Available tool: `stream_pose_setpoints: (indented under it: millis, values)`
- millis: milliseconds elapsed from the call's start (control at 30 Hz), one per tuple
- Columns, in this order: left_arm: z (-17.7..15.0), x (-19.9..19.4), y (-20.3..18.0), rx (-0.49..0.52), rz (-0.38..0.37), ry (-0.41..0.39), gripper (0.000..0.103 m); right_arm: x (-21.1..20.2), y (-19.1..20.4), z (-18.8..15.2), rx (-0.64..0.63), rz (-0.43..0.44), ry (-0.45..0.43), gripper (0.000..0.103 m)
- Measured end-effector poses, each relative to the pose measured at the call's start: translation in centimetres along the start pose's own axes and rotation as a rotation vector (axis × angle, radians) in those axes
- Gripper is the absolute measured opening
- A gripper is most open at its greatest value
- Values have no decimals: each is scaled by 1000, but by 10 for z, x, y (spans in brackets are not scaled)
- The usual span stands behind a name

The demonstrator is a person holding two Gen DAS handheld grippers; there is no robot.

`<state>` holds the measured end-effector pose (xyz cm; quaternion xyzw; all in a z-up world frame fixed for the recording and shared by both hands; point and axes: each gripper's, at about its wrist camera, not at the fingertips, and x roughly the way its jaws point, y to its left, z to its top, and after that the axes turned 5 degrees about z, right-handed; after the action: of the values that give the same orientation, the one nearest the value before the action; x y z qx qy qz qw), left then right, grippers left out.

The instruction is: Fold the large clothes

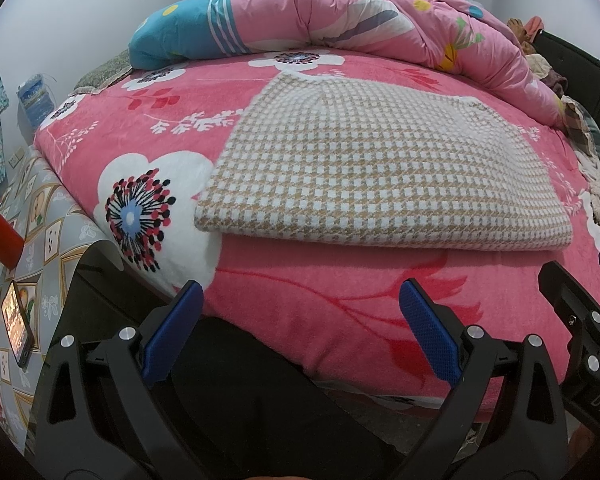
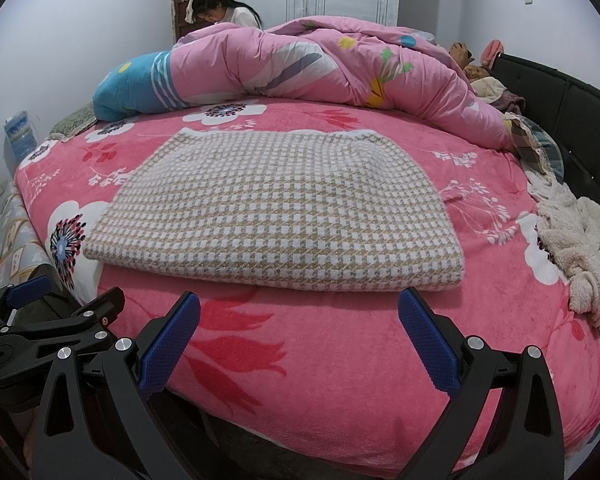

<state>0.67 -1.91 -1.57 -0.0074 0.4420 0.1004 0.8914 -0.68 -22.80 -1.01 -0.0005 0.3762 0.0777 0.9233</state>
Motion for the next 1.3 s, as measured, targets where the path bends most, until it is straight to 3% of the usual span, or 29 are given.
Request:
stream_pose_setpoints:
  millis: [1300]
  values:
    - [0,-1,2,-14,11,-4,95,1,3,1,-3,-1,1,96]
